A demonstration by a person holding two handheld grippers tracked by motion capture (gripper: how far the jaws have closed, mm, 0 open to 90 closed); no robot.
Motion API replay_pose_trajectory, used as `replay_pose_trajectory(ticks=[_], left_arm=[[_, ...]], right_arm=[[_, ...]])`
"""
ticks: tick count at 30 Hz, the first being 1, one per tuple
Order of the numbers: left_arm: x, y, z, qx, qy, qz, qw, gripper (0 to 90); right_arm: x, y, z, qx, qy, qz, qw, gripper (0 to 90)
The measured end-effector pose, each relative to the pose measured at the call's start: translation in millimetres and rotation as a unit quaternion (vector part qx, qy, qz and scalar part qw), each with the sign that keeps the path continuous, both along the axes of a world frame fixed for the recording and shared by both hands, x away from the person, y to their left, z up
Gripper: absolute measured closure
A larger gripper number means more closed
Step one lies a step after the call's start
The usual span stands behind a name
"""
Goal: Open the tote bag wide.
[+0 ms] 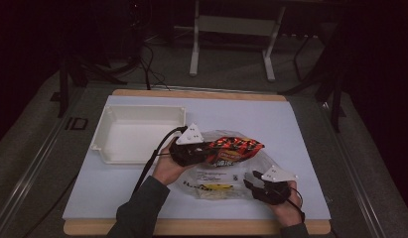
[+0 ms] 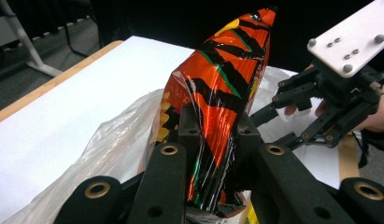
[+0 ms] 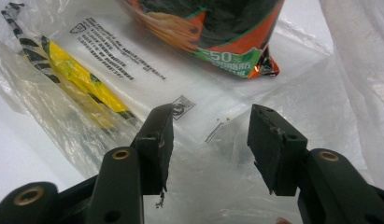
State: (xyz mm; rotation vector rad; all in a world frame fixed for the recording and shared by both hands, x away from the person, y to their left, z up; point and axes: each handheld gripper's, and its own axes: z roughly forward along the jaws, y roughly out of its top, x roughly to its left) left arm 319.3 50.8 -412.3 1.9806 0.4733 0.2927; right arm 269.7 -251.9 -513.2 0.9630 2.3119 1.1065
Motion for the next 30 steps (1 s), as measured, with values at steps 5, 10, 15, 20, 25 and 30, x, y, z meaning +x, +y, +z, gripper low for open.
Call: replay_pose_trajectory(ticks=[5,10,15,20,25,30], left_arm=[[-1.4,1.2,1.9,-0.004,0.007,-0.004,1.0,79.6],[-2.7,1.9,4.1,-0.016,0.016,-0.009,0.9997,79.8],[-4.5,3.0,7.4,-0.025,0.024,-0.014,0.9993,79.9],[-7.1,3.0,9.5,-0.032,0.029,-0.015,0.999,80.1],[-7.5,4.4,11.1,-0.038,0.036,-0.014,0.9985,80.2],[-9.4,6.3,14.0,-0.049,0.039,-0.018,0.9979,80.4]], right_arm=[[1.0,-0.8,-2.3,0.002,0.002,-0.005,1.0,50.2],[1.7,-1.2,-4.1,0.002,0.004,-0.008,1.0,50.8],[2.1,-1.1,-5.9,0.002,0.006,-0.009,0.9999,52.4],[1.9,-0.4,-7.0,-0.001,0.005,-0.006,1.0,55.9],[1.6,-1.9,-7.9,0.001,0.0,-0.008,1.0,64.2],[0.8,-2.9,-8.4,0.001,-0.003,-0.008,1.0,72.2]])
